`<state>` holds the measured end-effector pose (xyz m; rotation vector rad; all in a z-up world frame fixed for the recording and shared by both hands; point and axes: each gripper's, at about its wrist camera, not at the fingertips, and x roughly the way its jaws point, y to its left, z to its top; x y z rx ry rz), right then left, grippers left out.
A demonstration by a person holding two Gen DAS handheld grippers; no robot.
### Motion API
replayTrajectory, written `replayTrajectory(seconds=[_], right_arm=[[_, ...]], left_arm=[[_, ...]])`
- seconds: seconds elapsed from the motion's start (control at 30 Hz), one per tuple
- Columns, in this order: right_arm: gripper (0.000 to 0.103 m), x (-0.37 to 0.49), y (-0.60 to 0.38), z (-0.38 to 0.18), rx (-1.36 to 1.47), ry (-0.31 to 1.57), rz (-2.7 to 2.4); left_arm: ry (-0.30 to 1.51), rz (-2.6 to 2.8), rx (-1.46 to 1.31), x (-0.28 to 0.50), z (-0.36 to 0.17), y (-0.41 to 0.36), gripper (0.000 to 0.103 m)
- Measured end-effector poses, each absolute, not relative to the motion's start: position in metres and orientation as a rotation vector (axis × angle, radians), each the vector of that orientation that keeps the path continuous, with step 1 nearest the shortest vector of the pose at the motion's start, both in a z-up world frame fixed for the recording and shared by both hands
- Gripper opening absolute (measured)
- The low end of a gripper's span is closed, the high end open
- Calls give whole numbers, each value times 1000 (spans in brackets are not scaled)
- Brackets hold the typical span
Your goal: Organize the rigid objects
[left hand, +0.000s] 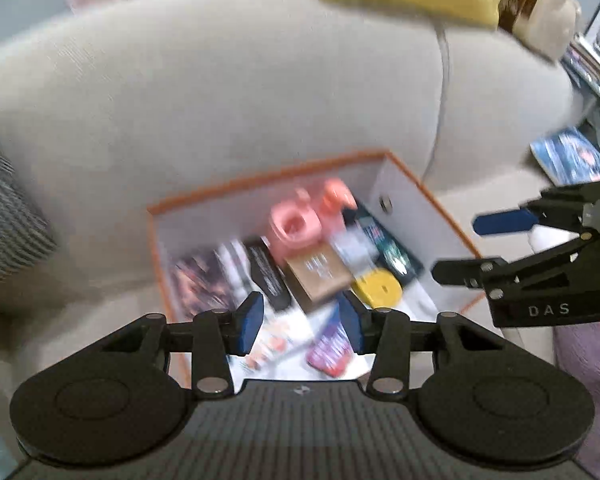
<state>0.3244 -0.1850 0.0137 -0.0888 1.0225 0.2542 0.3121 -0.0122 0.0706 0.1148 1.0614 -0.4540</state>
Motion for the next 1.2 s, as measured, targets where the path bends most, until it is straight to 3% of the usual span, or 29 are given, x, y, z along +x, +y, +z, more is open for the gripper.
replayTrajectory(seconds=[0.1,0.2,0.3,0.6,0.87,1.2], right_arm=[[69,309,-184,28,-72,967,249],[72,290,-185,37,-21,894,239],[75,268,-188,33,51,829,231],[80,238,-186,3,170,747,137],[80,237,-172,-38,70,759,75],[81,238,-178,-49,82,779,80]], left_arm=[[940,-392,112,294,92,-3,68],[807,-308,57,270,109,11,88],[695,-228,41,249,115,22,94],[714,-81,77,234,77,13,94],[748,-101,32,230,39,6,94],[761,-105,49,230,26,-2,94]])
